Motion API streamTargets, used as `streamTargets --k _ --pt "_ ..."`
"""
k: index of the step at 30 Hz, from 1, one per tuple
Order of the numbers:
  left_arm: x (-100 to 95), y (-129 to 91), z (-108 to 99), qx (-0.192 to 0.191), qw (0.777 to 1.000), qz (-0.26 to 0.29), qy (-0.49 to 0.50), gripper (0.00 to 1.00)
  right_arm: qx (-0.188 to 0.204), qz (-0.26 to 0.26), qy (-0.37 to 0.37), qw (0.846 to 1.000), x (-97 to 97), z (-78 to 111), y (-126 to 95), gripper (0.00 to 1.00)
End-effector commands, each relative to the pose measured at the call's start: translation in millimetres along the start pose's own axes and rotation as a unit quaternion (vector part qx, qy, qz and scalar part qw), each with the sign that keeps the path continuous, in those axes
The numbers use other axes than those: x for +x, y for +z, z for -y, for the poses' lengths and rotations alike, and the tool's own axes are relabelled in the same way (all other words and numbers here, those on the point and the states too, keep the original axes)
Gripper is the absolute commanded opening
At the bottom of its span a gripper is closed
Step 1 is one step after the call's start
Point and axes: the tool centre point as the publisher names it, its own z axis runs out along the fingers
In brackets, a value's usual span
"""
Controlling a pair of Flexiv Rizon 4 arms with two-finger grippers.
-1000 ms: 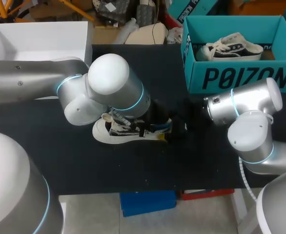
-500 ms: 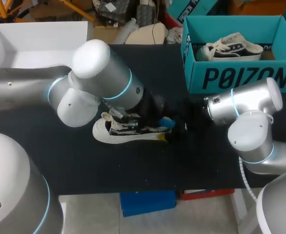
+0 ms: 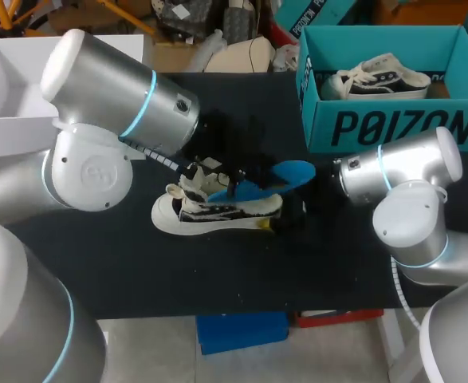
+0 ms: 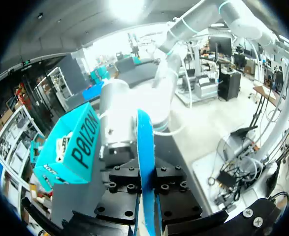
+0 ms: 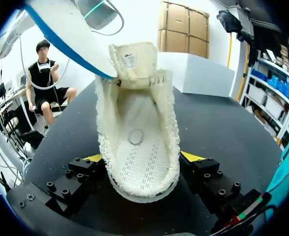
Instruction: Take the shoe out of the shoebox, open the shoe tongue, remove and reinsert the insole, then place the shoe into the shoebox
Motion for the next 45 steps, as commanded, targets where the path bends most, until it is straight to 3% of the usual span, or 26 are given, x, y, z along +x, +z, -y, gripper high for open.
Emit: streamTargets --k 1,21,25,32,37,42,45 --pt "8.2 -52.5 23.0 0.125 0.990 -0.057 -0.003 0.00 0.001 0.000 0.001 1.000 -1.1 0.1 1.2 0.00" --pt "8.2 -52.5 23.0 0.125 0.990 -0.057 -0.003 0.00 0.001 0.000 0.001 1.000 -1.1 0.1 1.2 0.00" --pt "21.5 -73.4 26.3 0.185 0.975 -0.050 -0.109 0.00 0.001 0.000 0.001 1.000 -1.1 0.1 1.2 0.00" --pt "27.4 -105.8 61.0 0.277 0.939 -0.050 -0.198 0.00 0.001 0.000 0.001 1.000 -1.1 0.1 1.2 0.00" --pt "27.4 -123.1 86.1 0.302 0.921 -0.048 -0.241 0.00 0.001 0.000 0.001 1.000 -1.1 0.1 1.2 0.00" --pt "24.0 -138.4 108.9 0.352 0.891 -0.048 -0.283 0.00 0.001 0.000 0.001 1.000 -1.1 0.1 1.2 0.00" --pt "24.0 -138.4 108.9 0.352 0.891 -0.048 -0.283 0.00 0.001 0.000 0.001 1.000 -1.1 0.1 1.2 0.00"
